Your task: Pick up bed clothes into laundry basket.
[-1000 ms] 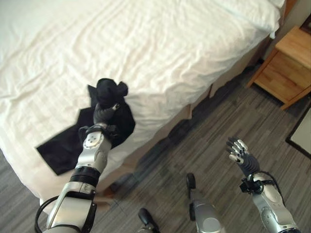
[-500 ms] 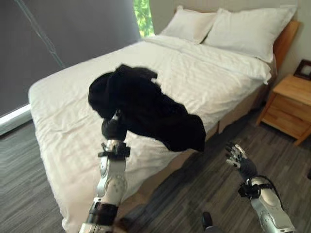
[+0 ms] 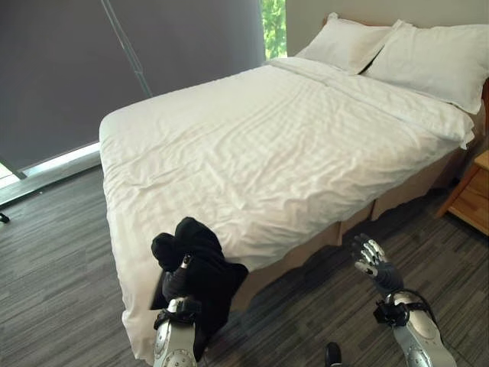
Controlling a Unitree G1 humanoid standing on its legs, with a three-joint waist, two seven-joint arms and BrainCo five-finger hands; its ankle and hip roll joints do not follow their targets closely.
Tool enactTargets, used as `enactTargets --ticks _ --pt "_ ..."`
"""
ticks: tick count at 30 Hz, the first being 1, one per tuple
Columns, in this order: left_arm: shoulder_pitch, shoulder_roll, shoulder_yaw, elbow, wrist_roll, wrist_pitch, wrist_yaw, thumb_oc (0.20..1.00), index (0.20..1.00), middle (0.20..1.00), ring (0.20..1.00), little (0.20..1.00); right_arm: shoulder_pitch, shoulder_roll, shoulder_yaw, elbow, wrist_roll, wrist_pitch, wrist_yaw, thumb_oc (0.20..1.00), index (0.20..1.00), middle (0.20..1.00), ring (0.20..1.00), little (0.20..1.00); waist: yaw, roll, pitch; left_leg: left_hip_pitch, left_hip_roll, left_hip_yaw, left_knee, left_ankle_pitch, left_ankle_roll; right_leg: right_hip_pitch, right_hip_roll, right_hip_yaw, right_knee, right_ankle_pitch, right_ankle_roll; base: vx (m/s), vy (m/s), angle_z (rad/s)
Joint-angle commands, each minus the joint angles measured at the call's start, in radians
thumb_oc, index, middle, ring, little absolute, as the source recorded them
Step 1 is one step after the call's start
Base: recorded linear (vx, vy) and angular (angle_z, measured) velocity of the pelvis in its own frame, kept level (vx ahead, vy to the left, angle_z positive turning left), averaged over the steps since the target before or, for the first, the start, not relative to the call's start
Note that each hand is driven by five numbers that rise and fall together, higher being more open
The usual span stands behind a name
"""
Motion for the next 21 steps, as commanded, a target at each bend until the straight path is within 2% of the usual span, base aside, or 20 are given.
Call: enactTargets --ticks 1,4,10,21 --pt "-0.09 0.069 0.036 -0.105 0.014 -0.029 -0.052 0.2 0.2 0.2 0.2 0.2 -0.067 0.02 0.0 -0.064 -0.025 -0.059 0.014 1.0 1.0 1.0 1.0 1.0 -0.008 -0.05 0.038 0.018 -0.005 -0.019 0.012 0.041 0.018 0.134 -0.074 0.013 0.075 -0.133 0.059 -0.01 -0.017 0.14" --pt "-0.111 0.083 0.031 -0.098 0.033 -0.038 -0.036 0.2 0.2 0.2 0.2 0.2 -0.07 0.017 -0.007 -0.084 -0.022 -0.065 0.0 1.0 1.0 1.0 1.0 1.0 0.011 -0.045 0.038 0.002 -0.009 -0.047 0.012 0.044 0.021 0.139 -0.081 -0.011 0.079 -0.138 0.058 0.0 -0.03 0.21" --pt "-0.136 0.085 0.0 -0.107 0.054 -0.017 -0.026 0.2 0.2 0.2 0.2 0.2 -0.015 0.026 -0.051 -0.095 -0.029 -0.057 -0.003 1.0 1.0 1.0 1.0 1.0 0.046 -0.044 0.03 -0.012 -0.019 -0.087 0.012 0.041 0.026 0.167 -0.085 -0.064 0.075 -0.146 0.06 0.03 -0.003 0.4" --pt "-0.129 0.072 -0.014 -0.107 0.057 -0.014 -0.015 0.2 0.2 0.2 0.2 0.2 -0.02 0.031 -0.063 -0.104 -0.051 -0.069 -0.021 1.0 1.0 1.0 1.0 1.0 0.066 -0.048 0.027 -0.027 -0.022 -0.099 0.012 0.037 0.029 0.166 -0.083 -0.077 0.067 -0.143 0.063 0.01 0.0 0.02"
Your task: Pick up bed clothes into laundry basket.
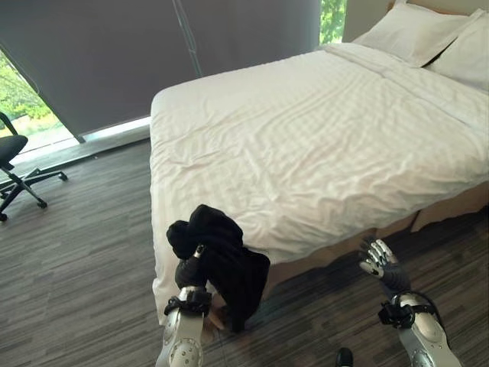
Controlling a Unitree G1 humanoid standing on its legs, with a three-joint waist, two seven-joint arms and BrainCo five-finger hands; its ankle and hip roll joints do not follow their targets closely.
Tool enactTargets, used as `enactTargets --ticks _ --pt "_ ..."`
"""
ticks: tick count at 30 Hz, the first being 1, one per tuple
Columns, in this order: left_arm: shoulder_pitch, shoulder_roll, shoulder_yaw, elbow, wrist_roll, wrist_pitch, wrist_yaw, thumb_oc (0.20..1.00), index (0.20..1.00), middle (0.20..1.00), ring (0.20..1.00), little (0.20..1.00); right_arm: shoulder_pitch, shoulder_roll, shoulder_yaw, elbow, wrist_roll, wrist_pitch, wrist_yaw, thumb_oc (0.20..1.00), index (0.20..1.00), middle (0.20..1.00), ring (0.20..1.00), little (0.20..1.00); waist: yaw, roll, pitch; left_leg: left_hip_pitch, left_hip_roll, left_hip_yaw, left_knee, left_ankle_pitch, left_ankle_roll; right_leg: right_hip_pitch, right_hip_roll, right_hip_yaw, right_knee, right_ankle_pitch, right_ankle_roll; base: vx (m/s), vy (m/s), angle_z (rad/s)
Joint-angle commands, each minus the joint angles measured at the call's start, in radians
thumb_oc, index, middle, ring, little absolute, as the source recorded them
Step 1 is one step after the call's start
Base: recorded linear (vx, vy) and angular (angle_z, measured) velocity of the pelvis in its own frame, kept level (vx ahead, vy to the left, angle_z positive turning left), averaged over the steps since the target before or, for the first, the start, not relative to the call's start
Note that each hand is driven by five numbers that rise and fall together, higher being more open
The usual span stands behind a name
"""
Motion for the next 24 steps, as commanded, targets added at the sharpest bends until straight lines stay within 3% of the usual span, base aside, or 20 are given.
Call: enactTargets --ticks 1,24 --pt "-0.076 0.062 0.028 -0.092 0.046 -0.035 -0.014 0.2 0.2 0.2 0.2 0.2 -0.049 0.029 -0.021 -0.067 -0.016 -0.068 0.005 1.0 1.0 1.0 1.0 1.0 0.004 -0.064 -0.001 0.004 -0.011 0.009 0.012 0.03 0.015 0.12 -0.056 0.034 0.067 -0.114 0.044 0.0 0.0 0.0" --pt "-0.073 0.056 0.024 -0.077 0.044 -0.032 -0.016 0.2 0.2 0.2 0.2 0.2 -0.031 0.031 -0.02 -0.053 -0.026 -0.062 0.005 1.0 1.0 1.0 1.0 1.0 -0.008 -0.065 -0.007 0.016 -0.01 0.02 0.012 0.021 0.015 0.119 -0.051 0.051 0.059 -0.112 0.046 0.0 0.0 0.0"
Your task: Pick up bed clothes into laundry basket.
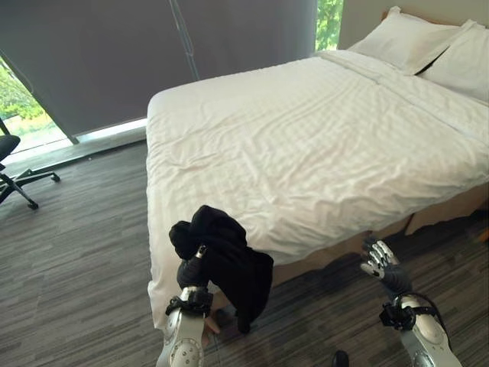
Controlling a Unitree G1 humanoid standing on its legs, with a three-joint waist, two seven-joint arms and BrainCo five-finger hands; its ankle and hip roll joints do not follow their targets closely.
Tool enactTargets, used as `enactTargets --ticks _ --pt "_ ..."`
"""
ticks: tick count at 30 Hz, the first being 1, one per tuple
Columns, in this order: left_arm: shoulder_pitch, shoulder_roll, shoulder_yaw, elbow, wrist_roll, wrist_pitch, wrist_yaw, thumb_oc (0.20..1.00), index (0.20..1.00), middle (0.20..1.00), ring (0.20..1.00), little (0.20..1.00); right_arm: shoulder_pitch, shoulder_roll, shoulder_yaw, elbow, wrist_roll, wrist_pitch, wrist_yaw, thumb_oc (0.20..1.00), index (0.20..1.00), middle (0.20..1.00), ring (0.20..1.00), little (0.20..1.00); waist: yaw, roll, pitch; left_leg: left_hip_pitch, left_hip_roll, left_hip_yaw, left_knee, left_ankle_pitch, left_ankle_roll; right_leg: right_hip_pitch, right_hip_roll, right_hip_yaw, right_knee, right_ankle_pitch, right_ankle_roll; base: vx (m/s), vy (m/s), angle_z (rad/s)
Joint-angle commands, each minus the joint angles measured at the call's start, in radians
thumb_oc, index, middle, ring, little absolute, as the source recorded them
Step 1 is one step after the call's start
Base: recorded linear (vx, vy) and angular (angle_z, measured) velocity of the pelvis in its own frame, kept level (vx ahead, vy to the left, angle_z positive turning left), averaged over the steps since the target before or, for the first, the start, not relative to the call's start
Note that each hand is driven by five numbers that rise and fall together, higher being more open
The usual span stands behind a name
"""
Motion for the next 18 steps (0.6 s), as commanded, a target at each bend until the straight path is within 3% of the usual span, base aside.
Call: enactTargets --ticks 1,18 --pt "-0.071 0.056 0.031 -0.079 0.044 -0.045 -0.015 0.2 0.2 0.2 0.2 0.2 -0.045 0.028 -0.011 -0.058 -0.014 -0.062 0.006 1.0 1.0 1.0 1.0 1.0 -0.005 -0.043 0.014 0.016 -0.008 0.015 0.012 0.022 0.015 0.125 -0.049 0.044 0.058 -0.113 0.046 0.0 0.0 0.0" --pt "-0.069 0.053 0.038 -0.076 0.042 -0.049 -0.016 0.2 0.2 0.2 0.2 0.2 -0.051 0.028 -0.005 -0.058 -0.014 -0.062 0.008 1.0 1.0 1.0 1.0 1.0 -0.005 -0.046 0.019 0.02 -0.006 0.015 0.012 0.021 0.015 0.125 -0.045 0.048 0.057 -0.112 0.045 0.0 0.0 0.0"
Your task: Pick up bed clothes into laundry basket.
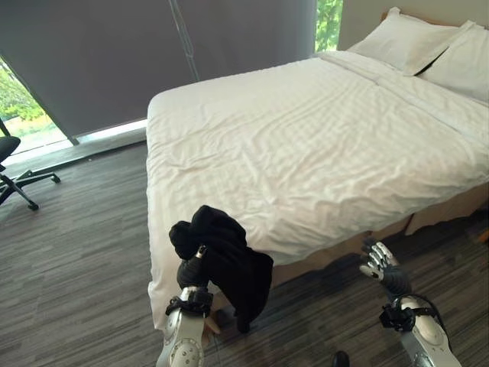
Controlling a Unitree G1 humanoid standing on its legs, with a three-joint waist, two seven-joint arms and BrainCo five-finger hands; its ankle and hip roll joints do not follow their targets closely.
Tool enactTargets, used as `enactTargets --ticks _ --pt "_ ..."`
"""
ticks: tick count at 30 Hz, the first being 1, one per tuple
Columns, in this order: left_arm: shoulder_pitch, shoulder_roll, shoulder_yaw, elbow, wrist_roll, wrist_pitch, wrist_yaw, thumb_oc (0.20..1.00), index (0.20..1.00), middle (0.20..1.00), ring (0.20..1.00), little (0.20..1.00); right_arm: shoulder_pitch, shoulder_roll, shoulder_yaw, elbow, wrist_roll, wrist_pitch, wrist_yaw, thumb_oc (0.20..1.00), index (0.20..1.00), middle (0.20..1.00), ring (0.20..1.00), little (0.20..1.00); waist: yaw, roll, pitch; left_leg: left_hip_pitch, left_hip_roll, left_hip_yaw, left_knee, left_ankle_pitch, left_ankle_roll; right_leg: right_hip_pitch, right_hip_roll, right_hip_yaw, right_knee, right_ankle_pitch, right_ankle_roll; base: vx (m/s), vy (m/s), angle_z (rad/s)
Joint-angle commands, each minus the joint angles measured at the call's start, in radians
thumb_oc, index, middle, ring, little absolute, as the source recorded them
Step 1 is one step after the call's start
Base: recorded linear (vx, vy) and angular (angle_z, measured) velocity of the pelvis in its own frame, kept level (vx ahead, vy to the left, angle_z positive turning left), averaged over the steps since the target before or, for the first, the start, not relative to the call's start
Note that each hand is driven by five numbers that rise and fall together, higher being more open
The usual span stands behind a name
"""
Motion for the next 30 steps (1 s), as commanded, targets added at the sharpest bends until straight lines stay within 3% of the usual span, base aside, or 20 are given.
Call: enactTargets --ticks 1,9,15,22,23,24,25,26,27,28,30 --pt "-0.07 0.053 0.037 -0.076 0.042 -0.049 -0.017 0.2 0.2 0.2 0.2 0.2 -0.056 0.028 -0.006 -0.057 0.003 -0.061 0.008 1.0 1.0 1.0 1.0 1.0 -0.005 -0.046 0.02 0.019 -0.005 0.015 0.012 0.021 0.014 0.125 -0.045 0.047 0.057 -0.112 0.045 0.0 0.0 0.0" --pt "-0.076 0.055 0.032 -0.074 0.04 -0.048 -0.017 0.2 0.2 0.2 0.2 0.2 -0.06 0.028 -0.006 -0.049 0.001 -0.061 0.005 1.0 1.0 1.0 1.0 1.0 -0.006 -0.047 0.021 0.019 -0.006 0.014 0.012 0.019 0.016 0.124 -0.044 0.047 0.057 -0.11 0.045 0.0 0.0 0.0" --pt "-0.081 0.057 0.057 -0.064 0.031 -0.068 -0.002 0.2 0.2 0.2 0.2 0.2 -0.102 0.01 0.003 -0.048 -0.008 -0.063 -0.011 1.0 1.0 1.0 1.0 1.0 -0.029 -0.053 0.031 0.038 -0.018 0.076 0.012 0.005 0.025 0.082 -0.056 0.106 0.078 -0.082 0.06 -0.03 0.06 -0.28" --pt "-0.081 0.092 0.084 -0.059 0.032 -0.084 -0.021 0.2 0.2 0.2 0.2 0.2 -0.035 0.004 -0.112 -0.02 0.025 -0.074 -0.028 1.0 1.0 1.0 1.0 1.0 -0.128 -0.08 0.079 0.013 -0.048 0.157 0.012 -0.01 0.038 -0.015 -0.092 0.179 0.075 0.043 0.106 -0.09 0.088 -0.44" --pt "-0.081 0.092 0.083 -0.059 0.032 -0.084 -0.022 0.2 0.2 0.2 0.2 0.2 -0.035 0.005 -0.112 -0.02 0.025 -0.074 -0.028 1.0 1.0 1.0 1.0 1.0 -0.127 -0.081 0.078 0.012 -0.049 0.158 0.012 -0.01 0.038 -0.017 -0.092 0.18 0.075 0.044 0.106 -0.12 0.131 -0.67" --pt "-0.109 0.107 0.088 -0.057 0.044 -0.092 -0.017 0.2 0.2 0.2 0.2 0.2 -0.031 0.003 -0.151 -0.014 0.025 -0.084 -0.042 1.0 1.0 1.0 1.0 1.0 -0.161 -0.078 0.091 -0.011 -0.049 0.185 0.012 -0.031 0.029 -0.068 -0.098 0.194 0.042 0.112 0.133 -0.2 0.112 -0.68" --pt "-0.144 0.127 0.093 -0.052 0.053 -0.103 -0.008 0.2 0.2 0.2 0.2 0.2 -0.036 0.018 -0.182 -0.014 0.038 -0.092 -0.052 1.0 1.0 1.0 1.0 1.0 -0.182 -0.074 0.095 -0.048 -0.029 0.228 0.012 -0.02 0.018 -0.126 -0.105 0.191 0.017 0.161 0.133 -0.25 0.083 -1.44" --pt "-0.165 0.144 0.089 -0.048 0.066 -0.11 0.001 0.2 0.2 0.2 0.2 0.2 -0.039 0.024 -0.189 -0.002 0.04 -0.093 -0.062 1.0 1.0 1.0 1.0 1.0 -0.183 -0.07 0.095 -0.061 -0.01 0.254 0.012 -0.01 0.015 -0.146 -0.121 0.166 0.02 0.186 0.133 -0.26 -0.003 -2.06" --pt "-0.203 0.166 0.091 -0.04 0.071 -0.113 0.012 0.2 0.2 0.2 0.2 0.2 -0.046 0.028 -0.198 -0.012 0.048 -0.094 -0.073 1.0 1.0 1.0 1.0 1.0 -0.185 -0.058 0.099 -0.066 0.025 0.287 0.012 0.01 0.015 -0.117 -0.148 0.094 0.054 0.14 0.13 -0.26 0.091 -2.91" --pt "-0.225 0.179 0.103 -0.059 0.071 -0.113 0.015 0.2 0.2 0.2 0.2 0.2 -0.068 0.023 -0.199 -0.016 0.059 -0.094 -0.081 1.0 1.0 1.0 1.0 1.0 -0.17 -0.051 0.096 -0.052 0.044 0.369 0.012 0.023 0.029 -0.058 -0.191 -0.015 0.172 0.074 0.114 -0.31 0.21 -2.44" --pt "-0.202 0.169 0.123 -0.088 0.066 -0.097 0.005 0.2 0.2 0.2 0.2 0.2 -0.102 0.022 -0.199 -0.007 0.042 -0.086 -0.098 1.0 1.0 1.0 1.0 1.0 -0.129 -0.052 0.072 -0.028 0.038 0.513 0.015 0.029 0.067 0.028 -0.218 -0.168 0.331 0.028 0.09 -0.31 0.253 -3.93"
